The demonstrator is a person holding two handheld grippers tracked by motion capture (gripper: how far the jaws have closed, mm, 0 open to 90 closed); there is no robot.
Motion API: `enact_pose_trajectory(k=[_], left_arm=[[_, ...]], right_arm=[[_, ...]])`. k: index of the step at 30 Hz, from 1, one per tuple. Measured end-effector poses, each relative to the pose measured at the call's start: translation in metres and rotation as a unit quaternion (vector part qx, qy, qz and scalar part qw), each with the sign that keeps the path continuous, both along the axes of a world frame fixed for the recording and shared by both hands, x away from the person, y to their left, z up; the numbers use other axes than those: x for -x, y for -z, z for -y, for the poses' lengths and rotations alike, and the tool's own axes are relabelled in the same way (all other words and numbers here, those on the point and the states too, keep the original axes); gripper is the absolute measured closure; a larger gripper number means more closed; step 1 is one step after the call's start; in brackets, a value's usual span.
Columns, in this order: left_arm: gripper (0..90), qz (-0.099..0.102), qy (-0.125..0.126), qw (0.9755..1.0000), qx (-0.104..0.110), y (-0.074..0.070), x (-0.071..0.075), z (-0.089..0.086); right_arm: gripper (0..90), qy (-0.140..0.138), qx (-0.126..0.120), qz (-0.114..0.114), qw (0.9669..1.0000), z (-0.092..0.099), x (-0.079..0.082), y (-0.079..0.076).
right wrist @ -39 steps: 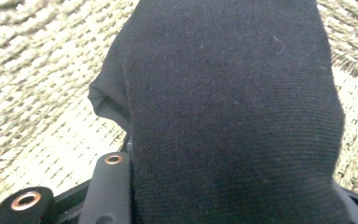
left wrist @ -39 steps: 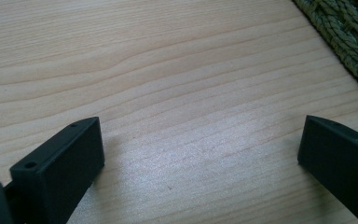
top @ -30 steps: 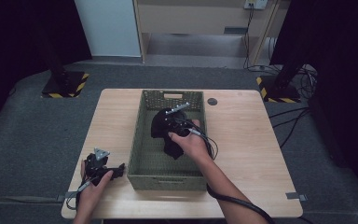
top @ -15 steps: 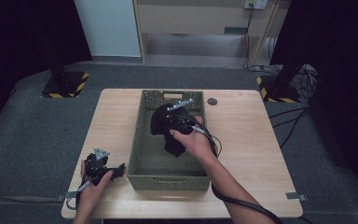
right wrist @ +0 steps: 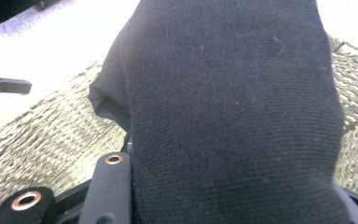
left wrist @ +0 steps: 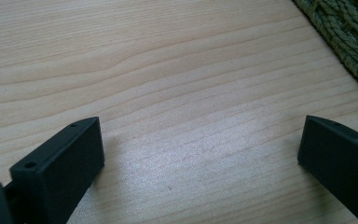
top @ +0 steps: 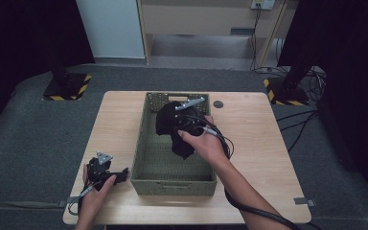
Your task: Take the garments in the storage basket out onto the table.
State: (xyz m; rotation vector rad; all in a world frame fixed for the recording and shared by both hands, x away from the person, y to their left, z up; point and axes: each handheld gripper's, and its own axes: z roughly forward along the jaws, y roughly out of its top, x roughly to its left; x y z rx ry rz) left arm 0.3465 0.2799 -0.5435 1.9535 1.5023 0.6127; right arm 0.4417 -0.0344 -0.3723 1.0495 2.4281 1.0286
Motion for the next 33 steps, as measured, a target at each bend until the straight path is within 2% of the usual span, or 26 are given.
enact_pose_trajectory(k=[5, 13, 18, 33], left_arm=[[0.0, 0.0, 0.0, 1.0, -0.001, 0.0, 0.0, 0.0], [0.0, 0.0, 0.001, 1.0, -0.001, 0.0, 0.0, 0.0], [0.0, 0.0, 0.001, 1.0, -0.001, 0.0, 0.0, 0.0], [0.0, 0.0, 0.0, 1.0, 0.0, 0.0, 0.0, 0.0]], right_arm=[[54.9, -0.005, -0.002, 0.006, 1.0, 0.003, 0.005, -0.009], [55.0, -0.011, 0.006, 0.006, 0.9999, 0.005, 0.005, -0.012], [55.0, -0.006, 0.001, 0.006, 1.0, 0.008, 0.003, -0.015], [55.0, 0.0, -0.002, 0.019, 0.9998, 0.024, 0.006, -0.039]])
